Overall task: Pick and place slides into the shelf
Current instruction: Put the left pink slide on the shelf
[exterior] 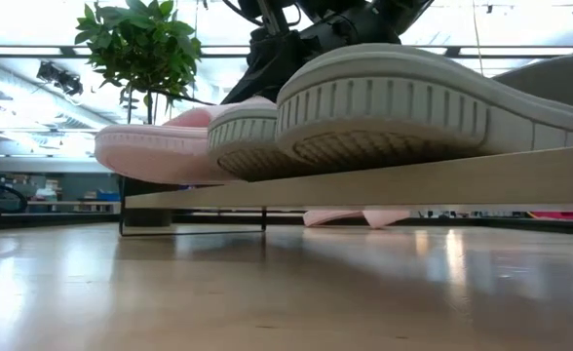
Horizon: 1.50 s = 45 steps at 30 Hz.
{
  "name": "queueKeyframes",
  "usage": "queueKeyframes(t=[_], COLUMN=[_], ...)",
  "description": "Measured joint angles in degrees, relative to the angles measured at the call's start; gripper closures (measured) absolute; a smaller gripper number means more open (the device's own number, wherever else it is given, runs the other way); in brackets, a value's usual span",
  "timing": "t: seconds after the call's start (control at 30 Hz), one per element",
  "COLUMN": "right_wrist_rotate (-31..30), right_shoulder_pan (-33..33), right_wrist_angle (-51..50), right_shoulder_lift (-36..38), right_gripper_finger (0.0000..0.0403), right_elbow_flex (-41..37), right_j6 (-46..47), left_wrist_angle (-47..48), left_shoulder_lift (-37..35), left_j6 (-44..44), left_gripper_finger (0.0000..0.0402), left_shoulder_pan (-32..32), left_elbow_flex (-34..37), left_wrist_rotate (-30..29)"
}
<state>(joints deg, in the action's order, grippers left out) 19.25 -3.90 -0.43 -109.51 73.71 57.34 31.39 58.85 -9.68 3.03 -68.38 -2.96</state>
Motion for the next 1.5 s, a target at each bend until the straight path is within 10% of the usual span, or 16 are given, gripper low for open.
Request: queueKeyframes(t=[1.5], right_wrist_rotate=[0.87], right_shoulder_pan=[0.02], right_wrist_angle=[-3.53], right_shoulder_lift=[0.07], right_gripper_finger=[0.0247], right_elbow_flex=[-0.01], right_j6=[-0.48], left_wrist_angle=[0.19], left_shoulder_lift=[0.00], left_j6=[-1.51], left_gripper_finger=[0.0376], left_shoulder_pan=[0.06], left_elbow_flex=[-0.02], left_wrist_rotate=[-0.02])
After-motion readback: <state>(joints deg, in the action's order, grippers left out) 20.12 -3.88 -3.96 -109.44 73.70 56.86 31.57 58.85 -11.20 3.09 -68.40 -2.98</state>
